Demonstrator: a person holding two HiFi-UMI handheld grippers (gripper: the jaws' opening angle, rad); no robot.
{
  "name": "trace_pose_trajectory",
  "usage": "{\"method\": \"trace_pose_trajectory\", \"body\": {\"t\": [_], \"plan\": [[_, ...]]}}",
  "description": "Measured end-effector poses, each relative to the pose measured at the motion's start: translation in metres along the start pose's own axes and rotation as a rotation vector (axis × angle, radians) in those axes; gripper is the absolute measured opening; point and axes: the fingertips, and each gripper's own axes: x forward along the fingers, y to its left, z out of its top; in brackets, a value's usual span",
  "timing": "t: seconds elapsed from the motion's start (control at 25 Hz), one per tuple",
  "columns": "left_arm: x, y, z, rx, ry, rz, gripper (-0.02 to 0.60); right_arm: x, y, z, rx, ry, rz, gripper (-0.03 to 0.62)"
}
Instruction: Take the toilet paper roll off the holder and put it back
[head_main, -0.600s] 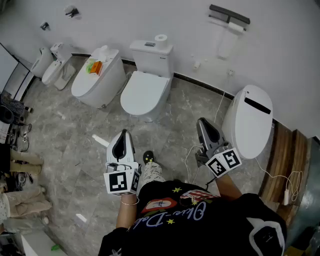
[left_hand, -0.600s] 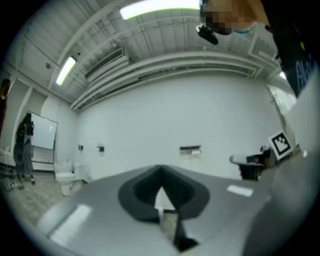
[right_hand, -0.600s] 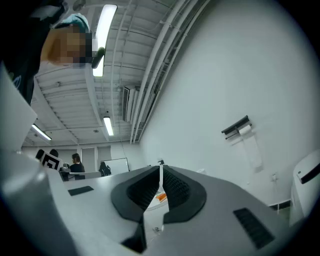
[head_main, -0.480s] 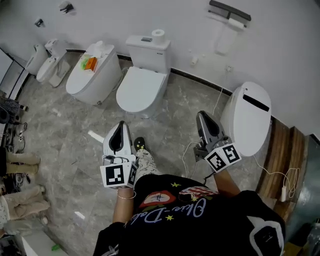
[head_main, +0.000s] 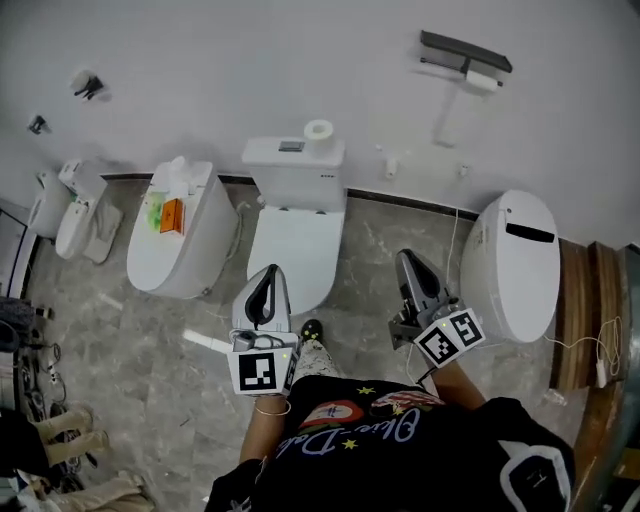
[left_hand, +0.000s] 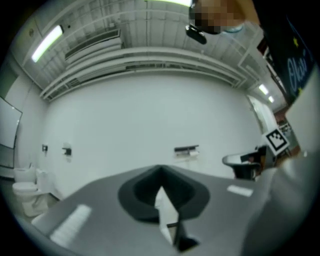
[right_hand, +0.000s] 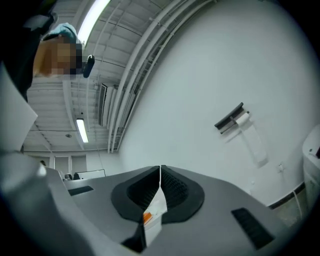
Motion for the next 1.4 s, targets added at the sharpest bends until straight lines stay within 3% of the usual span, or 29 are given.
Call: {"method": "trace_pose_trajectory", "body": {"t": [0.2,0.36,0.48,0.56,0.76,0.84,1.04,1.2,1.4], "plan": [[0.089,0.073,0.001,-0.029,-0.015,-0.148,-0.002,0.114,0.013,-0.008,-0.001,-0.050,-0.049,0.014],[0.136,0.100,-0.012,-0.055,0.011,-0.242,-0.002,0.159,0.009,-0.010,-0.026,-0.052,-0.106,0.015],[0.159,0.110,-0.027,-0.088,0.040,-0.272,-0.002,0.181,-0.005,-0.019,-0.044,0.013,-0.125,0.014],[0.171,0.113,-0.028,-0.088,0.046,-0.286,-0.002,0.199,-0.020,-0.034,-0.117,0.134,-0.115,0.015],[0.191,0.122,-0.028,-0.062,0.052,-0.283,-0.002,0.255,-0.065,-0.097,-0.398,0.590,-0.017,0.027],[0.200,0.124,-0.029,-0.055,0.056,-0.279,-0.002,0.283,-0.083,-0.115,-0.515,0.725,0.050,0.135],[0.213,0.131,-0.038,-0.071,0.086,-0.272,-0.002,0.352,-0.128,-0.143,-0.799,0.962,0.189,0.155],[0.216,0.147,-0.056,-0.080,0.152,-0.241,-0.002,0.388,-0.171,-0.172,-1.018,1.179,0.247,0.155],[0.220,0.170,-0.081,-0.112,0.209,-0.179,-0.002,0.410,-0.198,-0.209,-1.076,1.318,0.302,0.155]]}}
